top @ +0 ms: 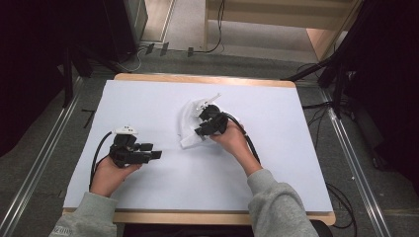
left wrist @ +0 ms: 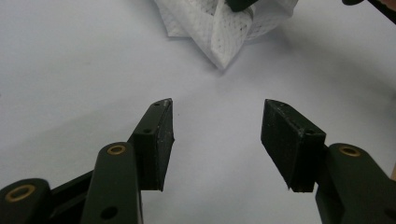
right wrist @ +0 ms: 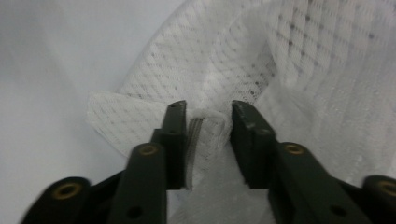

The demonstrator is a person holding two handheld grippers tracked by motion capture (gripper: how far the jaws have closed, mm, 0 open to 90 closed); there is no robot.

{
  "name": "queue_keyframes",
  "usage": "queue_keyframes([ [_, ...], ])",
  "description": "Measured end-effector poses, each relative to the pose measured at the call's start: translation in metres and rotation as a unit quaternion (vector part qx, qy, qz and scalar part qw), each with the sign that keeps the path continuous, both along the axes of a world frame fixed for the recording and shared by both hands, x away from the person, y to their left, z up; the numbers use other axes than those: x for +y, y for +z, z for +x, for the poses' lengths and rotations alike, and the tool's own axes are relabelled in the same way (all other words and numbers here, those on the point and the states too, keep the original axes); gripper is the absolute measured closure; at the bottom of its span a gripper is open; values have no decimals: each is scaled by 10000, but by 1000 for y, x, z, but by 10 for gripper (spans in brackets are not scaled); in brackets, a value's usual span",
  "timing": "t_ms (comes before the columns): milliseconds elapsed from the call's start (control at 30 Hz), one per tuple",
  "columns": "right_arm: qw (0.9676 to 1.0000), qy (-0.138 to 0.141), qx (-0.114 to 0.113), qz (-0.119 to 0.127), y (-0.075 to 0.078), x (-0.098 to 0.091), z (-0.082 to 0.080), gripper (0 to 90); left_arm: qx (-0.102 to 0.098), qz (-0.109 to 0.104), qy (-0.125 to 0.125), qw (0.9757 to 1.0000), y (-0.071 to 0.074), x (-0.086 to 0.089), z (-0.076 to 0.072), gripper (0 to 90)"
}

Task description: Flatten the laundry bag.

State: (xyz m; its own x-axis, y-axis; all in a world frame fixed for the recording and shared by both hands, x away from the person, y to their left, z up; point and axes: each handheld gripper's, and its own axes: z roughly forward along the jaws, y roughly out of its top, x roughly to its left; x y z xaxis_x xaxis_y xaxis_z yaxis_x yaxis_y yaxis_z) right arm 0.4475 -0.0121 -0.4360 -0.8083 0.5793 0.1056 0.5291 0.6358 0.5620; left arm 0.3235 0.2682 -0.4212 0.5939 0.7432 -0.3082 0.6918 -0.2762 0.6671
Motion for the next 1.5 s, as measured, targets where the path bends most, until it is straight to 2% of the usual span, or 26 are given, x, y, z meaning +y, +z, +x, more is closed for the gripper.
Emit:
queue_keyframes([
  [100, 9998, 89, 41, -144, -4, 1, -4, 863, 10, 6, 3, 10000, -1, -1, 1, 452],
  [167, 9999, 109, 39, -73, -2, -1, -6, 879, 21, 8, -17, 10000, -1, -2, 2, 454],
  [233, 9999, 109, 75, 87, 4, -4, -10, 882, 19, 8, -21, 10000, -1, -3, 2, 456],
  [333, 9993, 108, -51, 346, 15, -9, -17, 882, 31, 15, -54, 10000, -2, -4, 4, 457],
  [433, 9972, 81, -191, 715, 30, -19, -31, 882, 28, 26, -63, 10000, -2, -5, 5, 462],
  [467, 9972, 81, -191, 715, 30, -19, -31, 882, 28, 22, -67, 10000, -2, -6, 5, 462],
  [600, 9955, 152, -317, 876, 37, -32, -49, 879, 8, 15, -98, 10000, -2, -10, 7, 480],
  [800, 9946, 85, -312, 985, 27, -57, -72, 873, 73, -30, -157, 9998, -6, -17, 16, 511],
  [900, 9958, 23, -192, 898, 14, -70, -81, 866, 68, -38, -168, 9998, -7, -20, 19, 513],
  [1067, 9972, -71, -42, 741, 2, -80, -83, 829, 67, 12, -240, 9997, -6, -22, 21, 512],
  [1100, 9971, -97, -20, 748, 3, -81, -84, 809, 59, 7, -242, 9997, -6, -23, 22, 512],
  [1133, 9966, -103, -130, 811, 8, -81, -85, 785, 58, 2, -244, 9997, -6, -23, 22, 511],
  [1167, 9966, -103, -130, 811, 8, -81, -85, 785, 58, -6, -236, 9997, -6, -23, 22, 511],
  [1267, 9952, -73, -390, 894, 28, -71, -87, 739, 45, -17, -236, 9997, -5, -23, 23, 510],
  [1400, 9945, -74, -438, 953, 36, -60, -83, 696, 25, -30, -235, 9997, -4, -22, 23, 510],
  [1433, 9940, -78, -420, 1008, 38, -51, -79, 639, 25, -37, -227, 9997, -4, -22, 23, 510],
  [1500, 9948, -31, -392, 940, 35, -41, -73, 600, 28, -12, -227, 9997, -4, -21, 23, 510],
])
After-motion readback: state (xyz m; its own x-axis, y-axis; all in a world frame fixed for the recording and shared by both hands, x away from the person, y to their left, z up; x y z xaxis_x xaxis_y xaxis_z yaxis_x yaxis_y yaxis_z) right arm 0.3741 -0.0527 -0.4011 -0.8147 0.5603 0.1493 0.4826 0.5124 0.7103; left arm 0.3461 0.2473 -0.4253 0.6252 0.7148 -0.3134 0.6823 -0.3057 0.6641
